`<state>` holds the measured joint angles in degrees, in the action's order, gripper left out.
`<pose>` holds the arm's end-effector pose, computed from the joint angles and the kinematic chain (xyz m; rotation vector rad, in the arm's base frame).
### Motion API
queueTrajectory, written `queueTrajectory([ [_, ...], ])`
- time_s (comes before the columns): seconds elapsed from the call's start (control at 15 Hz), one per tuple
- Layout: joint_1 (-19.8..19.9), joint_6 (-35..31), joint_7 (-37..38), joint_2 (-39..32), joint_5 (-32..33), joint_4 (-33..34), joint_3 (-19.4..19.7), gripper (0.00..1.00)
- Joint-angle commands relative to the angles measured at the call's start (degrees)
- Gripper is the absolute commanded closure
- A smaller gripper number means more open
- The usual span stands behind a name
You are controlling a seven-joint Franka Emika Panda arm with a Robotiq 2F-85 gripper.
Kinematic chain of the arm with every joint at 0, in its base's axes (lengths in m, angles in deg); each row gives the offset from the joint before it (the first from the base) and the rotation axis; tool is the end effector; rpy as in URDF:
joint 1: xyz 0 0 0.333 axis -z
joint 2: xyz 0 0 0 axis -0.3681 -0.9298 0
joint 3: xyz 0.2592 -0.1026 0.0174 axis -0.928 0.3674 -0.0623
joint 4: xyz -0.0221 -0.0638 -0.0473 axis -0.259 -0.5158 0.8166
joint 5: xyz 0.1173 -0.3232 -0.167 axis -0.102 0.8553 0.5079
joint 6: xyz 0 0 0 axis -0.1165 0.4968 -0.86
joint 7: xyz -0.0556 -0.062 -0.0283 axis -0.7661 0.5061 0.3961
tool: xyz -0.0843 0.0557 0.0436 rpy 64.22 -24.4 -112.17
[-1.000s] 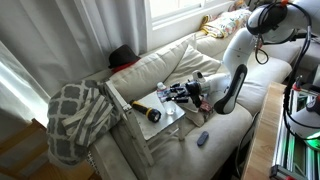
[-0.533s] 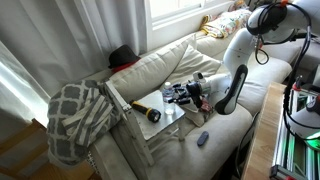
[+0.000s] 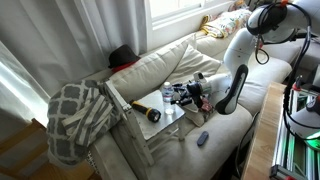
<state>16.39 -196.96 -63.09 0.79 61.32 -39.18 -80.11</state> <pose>0.4276 0.0644 0.0111 -1.7174 -0.9100 -1.6262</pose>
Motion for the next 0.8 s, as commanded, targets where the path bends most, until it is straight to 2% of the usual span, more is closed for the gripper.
queueTrajectory([
  [0.0, -0.1, -1.0, 1.6, 0.1, 0.8, 0.0, 2.1, 0.00],
  [0.4, 0.5, -1.0, 6.8, 0.2, 4.7, 2.7, 8.0, 0.00],
  [0.73, 1.6, -0.6, 9.2, 7.9, 4.7, -2.1, 12.2, 0.00],
])
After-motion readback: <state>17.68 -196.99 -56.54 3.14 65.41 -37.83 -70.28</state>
